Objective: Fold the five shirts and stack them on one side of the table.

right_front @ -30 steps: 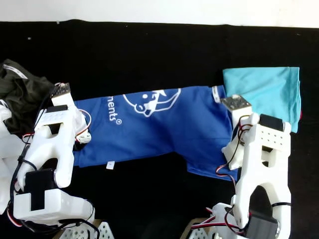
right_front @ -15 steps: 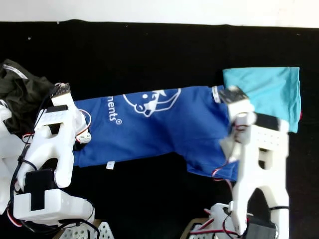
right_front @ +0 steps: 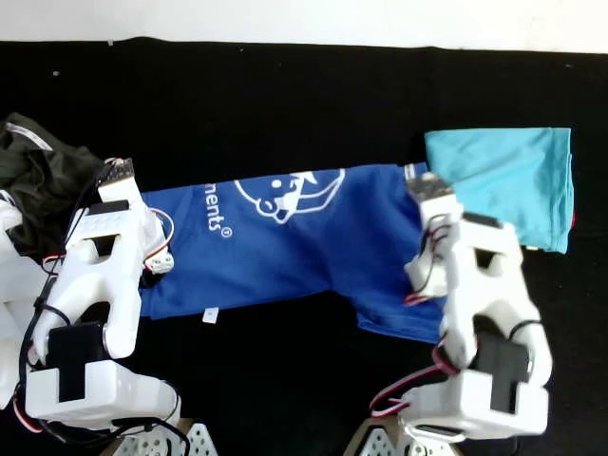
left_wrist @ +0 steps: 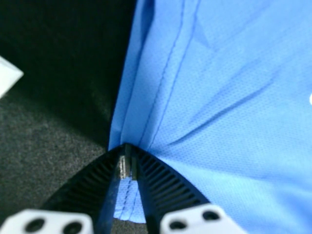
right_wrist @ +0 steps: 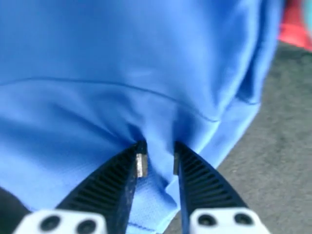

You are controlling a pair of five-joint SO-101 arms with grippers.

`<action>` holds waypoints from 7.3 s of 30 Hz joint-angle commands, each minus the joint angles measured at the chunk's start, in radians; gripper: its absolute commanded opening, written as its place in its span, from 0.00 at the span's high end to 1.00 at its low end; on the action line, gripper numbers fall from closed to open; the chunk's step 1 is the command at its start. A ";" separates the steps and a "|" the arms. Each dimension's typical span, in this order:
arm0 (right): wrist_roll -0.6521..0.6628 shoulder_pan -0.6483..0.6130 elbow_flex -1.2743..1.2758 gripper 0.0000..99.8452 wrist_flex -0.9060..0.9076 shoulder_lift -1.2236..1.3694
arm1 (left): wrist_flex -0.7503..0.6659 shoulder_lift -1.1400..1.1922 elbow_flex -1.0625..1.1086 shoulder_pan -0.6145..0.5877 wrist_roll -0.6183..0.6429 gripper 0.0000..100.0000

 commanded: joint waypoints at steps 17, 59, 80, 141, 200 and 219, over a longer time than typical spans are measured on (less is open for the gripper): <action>-0.012 0.007 -0.085 0.90 0.012 -0.122 | -0.026 0.007 -0.001 0.010 0.002 0.99; -0.060 -0.226 0.010 0.90 0.124 -0.205 | -0.026 0.007 -0.001 0.010 0.002 0.99; -0.054 -0.452 0.220 0.90 0.205 -0.499 | -0.026 0.007 -0.001 0.010 0.002 0.99; -0.110 -0.375 0.091 0.83 0.208 -0.483 | -0.026 0.007 -0.001 0.010 0.002 0.99; -0.032 -0.317 -0.142 0.99 0.329 -0.191 | -0.026 0.007 -0.001 0.010 0.002 0.99; 0.034 -0.321 -0.007 0.99 0.377 -0.364 | -0.026 0.007 -0.001 0.010 0.002 0.99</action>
